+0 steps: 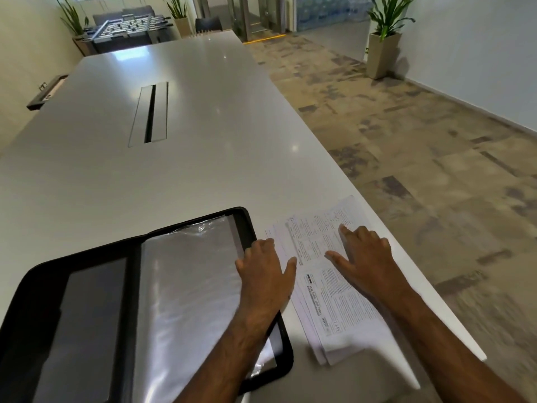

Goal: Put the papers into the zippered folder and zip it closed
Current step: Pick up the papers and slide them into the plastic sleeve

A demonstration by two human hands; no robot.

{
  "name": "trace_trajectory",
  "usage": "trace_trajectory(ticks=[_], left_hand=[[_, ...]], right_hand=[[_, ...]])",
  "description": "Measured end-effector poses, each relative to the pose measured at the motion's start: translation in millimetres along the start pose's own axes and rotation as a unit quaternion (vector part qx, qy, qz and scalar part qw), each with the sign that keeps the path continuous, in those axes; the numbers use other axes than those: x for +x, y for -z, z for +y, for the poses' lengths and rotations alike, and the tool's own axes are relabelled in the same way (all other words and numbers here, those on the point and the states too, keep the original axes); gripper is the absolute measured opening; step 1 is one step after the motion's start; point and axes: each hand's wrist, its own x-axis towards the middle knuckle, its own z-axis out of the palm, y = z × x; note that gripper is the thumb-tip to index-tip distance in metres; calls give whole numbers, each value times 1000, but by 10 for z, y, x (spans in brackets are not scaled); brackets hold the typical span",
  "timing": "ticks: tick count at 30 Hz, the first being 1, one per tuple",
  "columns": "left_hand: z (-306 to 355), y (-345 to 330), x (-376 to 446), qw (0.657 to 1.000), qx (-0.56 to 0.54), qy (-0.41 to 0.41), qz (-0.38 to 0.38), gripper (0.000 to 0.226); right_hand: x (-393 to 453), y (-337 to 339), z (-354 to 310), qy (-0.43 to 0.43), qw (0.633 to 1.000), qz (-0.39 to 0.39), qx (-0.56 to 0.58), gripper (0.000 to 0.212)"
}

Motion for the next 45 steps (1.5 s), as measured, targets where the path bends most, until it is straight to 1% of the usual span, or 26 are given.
trace_trajectory(ticks=[2,4,8,11,13,16,20,24,26,27,29,30,32,33,35,36,37,39,41,42,43,45], left_hand=[[14,-47,0,1000,20,9,-8,60],[26,-74,-10,1000,4,18,-12,59],[58,-97,-40,996,-63,57,-26,62],[110,-86,-24,986,-128,96,-45,60],[147,-80,-11,979,-154,120,-61,65],[186,-89,4,973,-176,131,-68,71],[258,-79,20,952,-257,149,-68,82],[372,-13,58,924,-342,165,-52,91],[430,-7,34,904,-381,186,-59,85],[440,-40,13,892,-404,190,-67,76],[448,-81,-54,863,-459,189,-92,51],[451,-89,-86,852,-477,188,-104,45],[453,-104,-112,851,-478,185,-113,41],[453,-107,-113,856,-471,182,-110,40],[447,-111,-110,863,-462,180,-99,39],[441,-111,-115,861,-466,181,-95,39],[437,-114,-123,856,-476,180,-93,39],[426,-105,-134,846,-495,174,-92,37],[425,-58,-137,841,-509,164,-79,33],[426,-20,-136,840,-514,158,-71,32],[430,20,-133,838,-520,149,-65,32],[444,131,-124,844,-519,116,-60,32]], right_hand=[[-21,-36,25,8,1000,-17,14,86],[-22,-67,32,18,999,-25,10,84],[20,-44,52,12,999,-45,17,88],[18,-15,46,6,998,-48,37,89],[1,-4,31,0,998,-48,44,89],[-6,4,18,-6,997,-54,57,89],[-9,17,18,-9,996,-54,69,92],[-7,-18,15,-16,996,-48,75,94],[-10,-32,16,-22,996,-42,78,93],[-16,-39,20,-24,996,-39,79,93],[-24,-39,21,-25,995,-32,87,92],[-24,-37,23,-26,995,-30,96,91],[-24,-38,42,-27,992,-29,123,86],[-28,-38,57,-27,989,-31,141,83],[-49,-28,113,-40,976,-39,209,75],[-63,-15,149,-52,964,-34,259,69],[-70,7,195,-65,952,-15,300,62],[-56,51,316,-87,932,52,349,52],[-29,92,444,-116,920,95,362,55],[-20,121,479,-139,912,99,374,59],[-8,171,497,-164,894,92,407,63],[19,335,489,-181,827,56,530,69]])
